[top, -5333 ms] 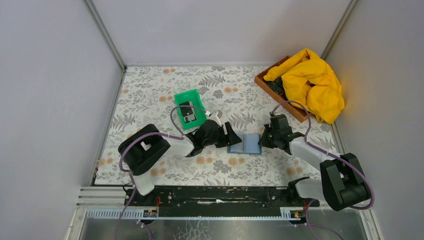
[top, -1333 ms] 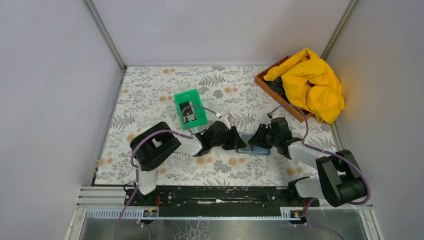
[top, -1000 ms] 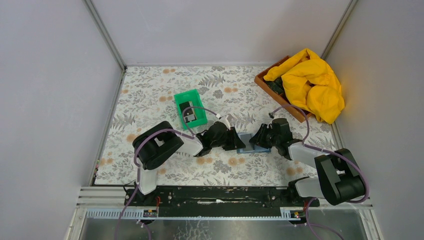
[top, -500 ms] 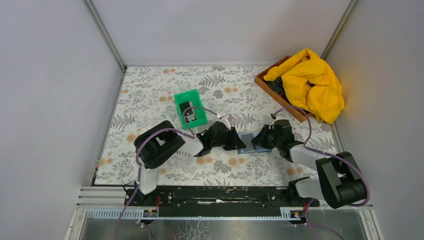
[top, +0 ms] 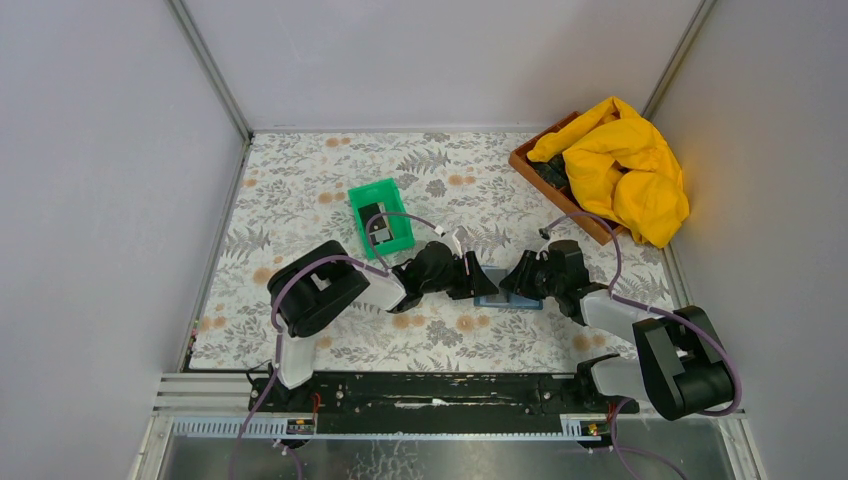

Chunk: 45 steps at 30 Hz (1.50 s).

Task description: Take the credit cards out of the card holder

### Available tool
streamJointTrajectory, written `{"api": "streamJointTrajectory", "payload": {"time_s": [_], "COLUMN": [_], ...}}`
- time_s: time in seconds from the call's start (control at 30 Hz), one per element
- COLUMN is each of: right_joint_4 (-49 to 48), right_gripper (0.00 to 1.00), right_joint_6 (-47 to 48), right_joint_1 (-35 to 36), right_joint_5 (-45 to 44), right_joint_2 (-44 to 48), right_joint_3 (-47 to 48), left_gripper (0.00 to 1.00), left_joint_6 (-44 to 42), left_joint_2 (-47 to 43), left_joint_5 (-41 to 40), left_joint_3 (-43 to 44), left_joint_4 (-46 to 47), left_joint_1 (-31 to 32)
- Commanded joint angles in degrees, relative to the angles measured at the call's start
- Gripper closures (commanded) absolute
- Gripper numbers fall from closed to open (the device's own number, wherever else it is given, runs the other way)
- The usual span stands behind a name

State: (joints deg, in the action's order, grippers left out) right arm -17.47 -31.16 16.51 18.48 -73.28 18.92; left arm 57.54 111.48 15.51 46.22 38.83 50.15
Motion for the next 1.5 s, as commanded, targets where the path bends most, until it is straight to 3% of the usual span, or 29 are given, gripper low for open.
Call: {"api": "streamJointTrajectory", "payload": {"time_s": [0.0, 0.43, 0.8, 1.47], "right_joint_4": [1.3, -0.3, -0.7, 1.4], "right_gripper": [0.63, 0.53, 0.52, 0.52], "right_joint_6": [-0.4, -0.7, -0.9, -0.4], "right_joint_1": [1.8, 1.8, 1.7, 1.8], "right_joint_5": [8.1, 8.5, 8.8, 8.2], "right_joint_2": [-0.6, -1.6, -1.7, 0.3], "right_joint_3": [0.1, -0.8, -1.1, -0.8], "left_gripper": [0.44, 0.45, 0.45, 0.45], "left_joint_6": [-0.5, 3.0, 6.0, 4.2], "left_joint_2": [0.4, 0.4, 0.0, 1.5], "left_joint_5": [-1.0, 4.5, 6.4, 5.3], "left_joint_3": [1.2, 4.7, 5.1, 8.2], "left_joint_4": [3.7, 8.6, 13.3, 11.1], "left_joint_1": [-0.2, -0.1, -0.1, -0.3]}}
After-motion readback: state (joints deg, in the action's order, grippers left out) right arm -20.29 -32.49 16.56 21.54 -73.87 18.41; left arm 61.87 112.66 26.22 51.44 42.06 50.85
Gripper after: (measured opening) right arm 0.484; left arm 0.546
